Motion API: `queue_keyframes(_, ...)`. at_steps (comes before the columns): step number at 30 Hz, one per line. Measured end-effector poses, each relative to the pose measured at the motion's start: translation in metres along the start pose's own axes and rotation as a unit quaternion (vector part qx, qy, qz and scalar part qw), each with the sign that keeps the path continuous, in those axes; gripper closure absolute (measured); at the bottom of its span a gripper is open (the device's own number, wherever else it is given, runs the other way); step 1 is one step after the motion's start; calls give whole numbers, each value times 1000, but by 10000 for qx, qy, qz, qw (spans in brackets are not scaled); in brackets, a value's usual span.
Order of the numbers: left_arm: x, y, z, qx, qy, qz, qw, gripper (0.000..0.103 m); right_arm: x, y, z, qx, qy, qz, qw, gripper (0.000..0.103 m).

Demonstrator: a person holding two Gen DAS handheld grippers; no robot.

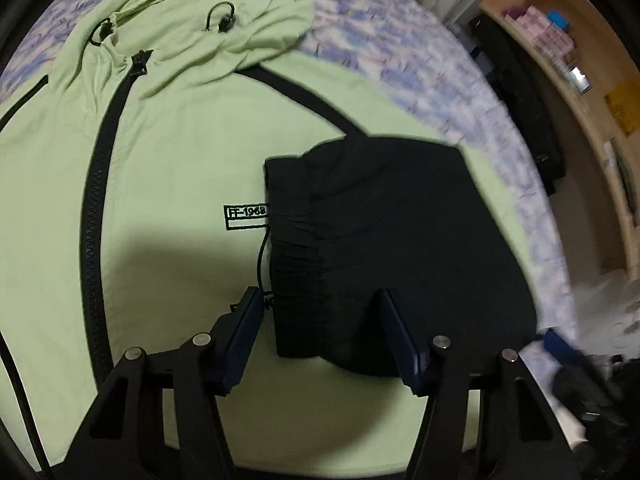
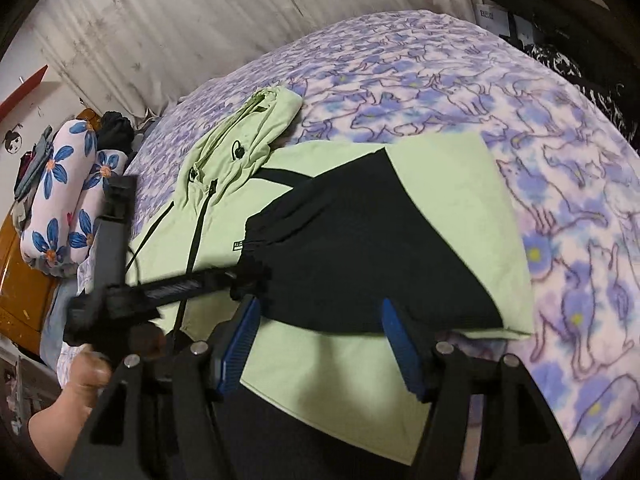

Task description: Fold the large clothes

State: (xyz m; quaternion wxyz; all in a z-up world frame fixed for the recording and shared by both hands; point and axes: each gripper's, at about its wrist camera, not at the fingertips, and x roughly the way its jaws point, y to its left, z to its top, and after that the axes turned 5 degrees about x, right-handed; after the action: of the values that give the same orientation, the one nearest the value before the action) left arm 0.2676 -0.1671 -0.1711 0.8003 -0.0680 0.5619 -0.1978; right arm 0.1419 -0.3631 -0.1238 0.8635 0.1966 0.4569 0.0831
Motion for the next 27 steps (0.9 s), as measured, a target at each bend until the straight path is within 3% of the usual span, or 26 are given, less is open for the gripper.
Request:
queue_keyframes(1, 3, -6, 1, 201, -30, 254, 9995, 71, -1, -1, 1, 3, -7, -2, 10000, 40)
queue_keyframes(3, 8, -20, 3, 604, 59, 633, 9961, 81, -2, -2, 4, -10, -5, -31, 10000, 40)
queue_keyframes(5, -10, -35, 10, 944, -123, 711, 9929, 90, -5, -3, 7, -54, -3, -54, 10000, 40)
queue_keyframes(11, -134, -41, 41, 1206, -1611, 828, 9760, 90, -27, -12, 19, -152, -209, -198, 9995, 40)
queue_keyframes(15, -192, -12, 50, 1213, -2090, 1279, 9619, 90, -32, -19, 22, -173, -251, -314, 9990, 40)
queue_keyframes(18, -208, 19, 48, 1210, -2029, 1555, 9592, 89, -27, -23, 21, -130, -144, -337, 9992, 40)
queue_keyframes(22, -189, 66, 34, 1129, -1563, 2093, 9587, 82, -12, -23, 15, -125, 41, -443, 9989, 40)
queue_keyframes(27, -138, 131, 10, 620, -558, 2244, 9709, 76, 4, -22, 11, -161, 217, -590, 9979, 40)
